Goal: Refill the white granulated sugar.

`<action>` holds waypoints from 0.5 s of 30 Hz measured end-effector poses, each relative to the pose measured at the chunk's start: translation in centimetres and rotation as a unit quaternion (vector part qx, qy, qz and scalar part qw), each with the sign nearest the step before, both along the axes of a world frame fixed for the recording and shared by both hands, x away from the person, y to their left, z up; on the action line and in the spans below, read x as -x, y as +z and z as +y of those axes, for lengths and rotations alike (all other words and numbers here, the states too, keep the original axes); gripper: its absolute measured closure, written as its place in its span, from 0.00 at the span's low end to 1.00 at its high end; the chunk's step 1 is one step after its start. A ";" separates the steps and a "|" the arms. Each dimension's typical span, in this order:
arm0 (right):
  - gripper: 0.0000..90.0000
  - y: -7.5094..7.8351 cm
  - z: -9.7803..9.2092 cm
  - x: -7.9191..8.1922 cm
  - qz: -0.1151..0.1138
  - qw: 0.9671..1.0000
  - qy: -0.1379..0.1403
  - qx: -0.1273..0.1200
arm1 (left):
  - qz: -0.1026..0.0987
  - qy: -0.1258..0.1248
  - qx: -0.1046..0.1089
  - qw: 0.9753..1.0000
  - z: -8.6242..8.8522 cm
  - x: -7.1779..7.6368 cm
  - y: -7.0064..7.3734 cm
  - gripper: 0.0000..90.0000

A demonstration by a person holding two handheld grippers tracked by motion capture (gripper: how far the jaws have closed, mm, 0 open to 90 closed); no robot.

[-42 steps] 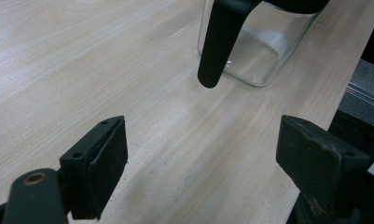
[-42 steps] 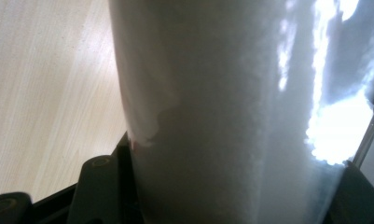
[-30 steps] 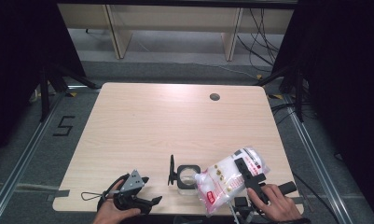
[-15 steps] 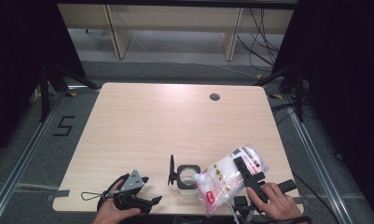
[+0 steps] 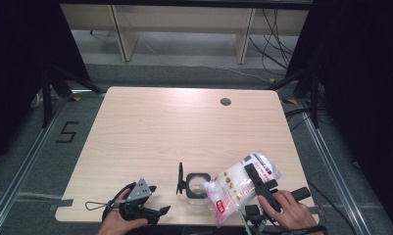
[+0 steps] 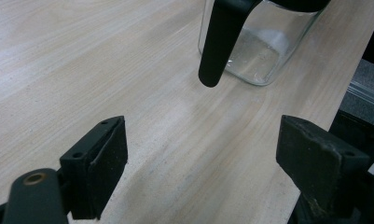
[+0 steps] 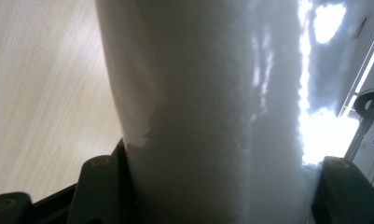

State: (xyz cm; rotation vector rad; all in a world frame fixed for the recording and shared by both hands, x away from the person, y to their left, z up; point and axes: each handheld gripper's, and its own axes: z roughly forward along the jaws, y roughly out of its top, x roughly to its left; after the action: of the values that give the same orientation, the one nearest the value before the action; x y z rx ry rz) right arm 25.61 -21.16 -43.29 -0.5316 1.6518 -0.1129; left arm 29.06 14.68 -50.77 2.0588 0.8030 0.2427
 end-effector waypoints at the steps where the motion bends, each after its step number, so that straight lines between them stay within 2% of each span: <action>1: 0.48 0.0 -0.1 0.1 0.003 1.000 -0.008 -0.004 | 0.000 -0.001 -0.004 1.000 0.1 0.0 0.0 0.18; 5: 0.48 0.0 -0.1 0.0 0.007 1.000 -0.009 -0.009 | 0.001 -0.003 -0.005 1.000 0.1 0.0 0.1 0.18; 7: 0.48 -0.1 -0.2 0.0 0.014 0.999 -0.013 -0.029 | 0.000 -0.001 -0.004 1.000 0.1 0.0 0.0 0.18; 10: 0.48 -0.2 -0.2 -0.1 0.012 1.000 -0.008 -0.019 | 0.000 -0.003 -0.004 1.000 0.1 0.0 0.1 0.18; 11: 0.48 -0.5 -0.4 0.0 0.019 0.999 -0.023 -0.037 | -0.001 -0.002 -0.004 1.000 0.1 0.0 0.0 0.18; 15: 0.48 -0.4 -0.4 -0.1 0.020 0.999 -0.020 -0.032 | 0.001 -0.003 -0.005 1.000 0.1 0.0 0.1 0.18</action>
State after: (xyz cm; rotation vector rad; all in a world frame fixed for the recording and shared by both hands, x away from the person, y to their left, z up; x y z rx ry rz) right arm 25.66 -21.57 -43.67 -0.4551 1.6986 -0.0785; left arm 29.09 14.77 -50.69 2.0704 0.7982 0.2416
